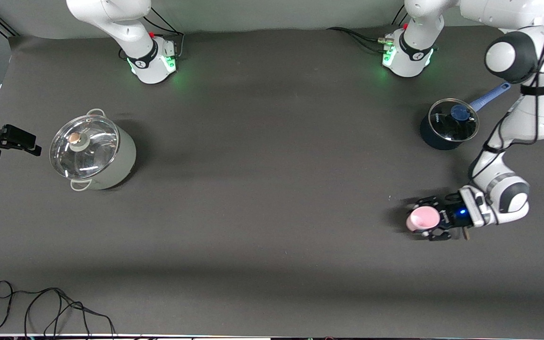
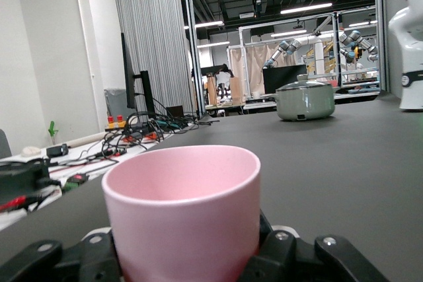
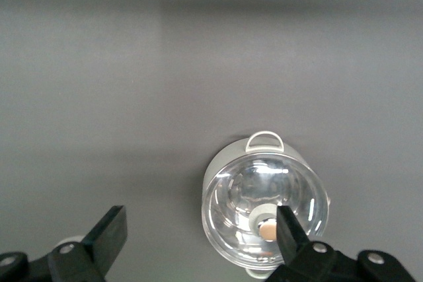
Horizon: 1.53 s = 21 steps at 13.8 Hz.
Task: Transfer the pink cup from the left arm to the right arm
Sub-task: 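Lift the pink cup with the left gripper and carry it toward the pot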
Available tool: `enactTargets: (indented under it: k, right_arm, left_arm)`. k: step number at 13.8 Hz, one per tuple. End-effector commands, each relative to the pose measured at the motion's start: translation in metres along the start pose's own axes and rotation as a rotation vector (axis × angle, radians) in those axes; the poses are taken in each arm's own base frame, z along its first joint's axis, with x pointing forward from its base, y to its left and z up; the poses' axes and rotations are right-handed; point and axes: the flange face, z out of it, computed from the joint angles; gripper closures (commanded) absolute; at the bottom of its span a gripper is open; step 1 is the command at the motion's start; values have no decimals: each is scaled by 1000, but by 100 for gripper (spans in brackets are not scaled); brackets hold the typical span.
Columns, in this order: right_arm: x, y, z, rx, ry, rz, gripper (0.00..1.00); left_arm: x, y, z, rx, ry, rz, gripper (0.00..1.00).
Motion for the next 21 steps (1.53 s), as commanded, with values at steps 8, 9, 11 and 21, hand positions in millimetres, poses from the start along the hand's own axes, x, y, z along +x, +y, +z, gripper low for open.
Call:
enactTargets:
  k: [8,9,11,21]
  right_arm:
    - [-11,13,-23,112,1,707,0]
    - [-11,13,-25,113,4,709,0]
    - [-10,13,-25,113,6,712,0]
    - [-8,6,-25,113,13,705,0]
  left_arm:
    - [109,-65,240,226,-117,-78,100]
    - [121,-69,259,231,-115,-112,100]
    - [145,-70,301,273,-140,-185,100]
    - [268,19,494,500,-214,-324,100]
